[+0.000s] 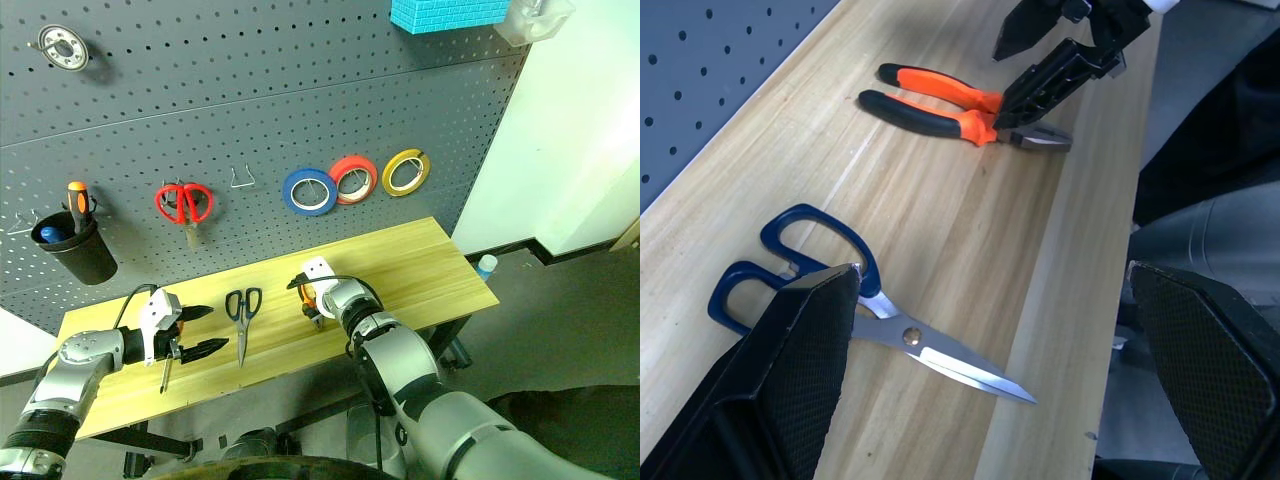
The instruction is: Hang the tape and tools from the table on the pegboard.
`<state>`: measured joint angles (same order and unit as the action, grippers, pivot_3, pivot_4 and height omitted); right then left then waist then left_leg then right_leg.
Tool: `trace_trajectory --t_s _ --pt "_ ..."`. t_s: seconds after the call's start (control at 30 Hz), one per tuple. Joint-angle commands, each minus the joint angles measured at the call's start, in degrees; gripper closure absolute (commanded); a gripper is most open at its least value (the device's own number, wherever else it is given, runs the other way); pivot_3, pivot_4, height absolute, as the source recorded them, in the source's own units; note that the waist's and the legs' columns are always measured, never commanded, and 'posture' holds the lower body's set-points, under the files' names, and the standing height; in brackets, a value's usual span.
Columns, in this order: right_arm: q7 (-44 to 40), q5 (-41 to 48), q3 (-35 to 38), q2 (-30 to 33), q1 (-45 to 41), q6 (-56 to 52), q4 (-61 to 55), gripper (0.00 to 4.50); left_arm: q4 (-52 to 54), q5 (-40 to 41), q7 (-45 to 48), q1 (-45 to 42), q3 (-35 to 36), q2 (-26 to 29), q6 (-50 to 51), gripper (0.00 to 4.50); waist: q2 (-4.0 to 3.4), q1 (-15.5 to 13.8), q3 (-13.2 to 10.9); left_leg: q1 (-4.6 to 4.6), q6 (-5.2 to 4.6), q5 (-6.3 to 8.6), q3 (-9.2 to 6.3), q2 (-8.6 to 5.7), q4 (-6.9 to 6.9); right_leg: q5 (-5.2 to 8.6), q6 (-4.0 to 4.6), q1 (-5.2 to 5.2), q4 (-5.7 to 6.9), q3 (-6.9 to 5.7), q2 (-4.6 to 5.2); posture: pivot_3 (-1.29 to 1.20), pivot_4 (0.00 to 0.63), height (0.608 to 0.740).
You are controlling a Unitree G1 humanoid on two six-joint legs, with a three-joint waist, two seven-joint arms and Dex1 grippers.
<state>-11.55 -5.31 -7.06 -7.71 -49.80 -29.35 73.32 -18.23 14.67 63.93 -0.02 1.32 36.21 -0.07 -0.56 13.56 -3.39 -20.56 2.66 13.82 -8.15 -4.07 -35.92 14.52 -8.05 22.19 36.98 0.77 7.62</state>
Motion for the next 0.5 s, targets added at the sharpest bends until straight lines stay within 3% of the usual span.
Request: trace_trajectory --t_s 0.03,0.3,0.5 --pt "-1.34 0.20 -0.20 -3.35 -0.36 1.08 -3.26 0.01 4.60 1.79 0.28 1.97 2.13 1.79 1.03 0.00 0.00 0.01 0.00 0.01 0.00 0.00 0.01 0.00 0.02 0.00 0.00 0.01 0.00 0.03 0.00 -0.16 0.000 0.739" --pt "-3.34 0.52 -2.10 -4.82 2.93 -4.35 -10.99 0.01 16.20 4.52 -1.35 11.20 4.66 2.93 4.91 0.00 0.00 -0.40 0.00 0.05 0.00 0.01 0.01 0.01 0.11 0.02 0.02 0.06 0.00 0.11 -0.01 -0.14 0.000 0.739" --pt "-3.29 0.80 -4.05 -4.16 6.88 -9.52 -19.54 0.01 21.83 5.40 -2.73 16.21 5.71 2.91 6.61 0.00 -0.05 -1.84 -0.22 0.09 0.01 0.01 0.00 0.02 0.32 0.24 0.37 0.13 -0.02 0.15 0.00 -0.13 0.045 0.739"
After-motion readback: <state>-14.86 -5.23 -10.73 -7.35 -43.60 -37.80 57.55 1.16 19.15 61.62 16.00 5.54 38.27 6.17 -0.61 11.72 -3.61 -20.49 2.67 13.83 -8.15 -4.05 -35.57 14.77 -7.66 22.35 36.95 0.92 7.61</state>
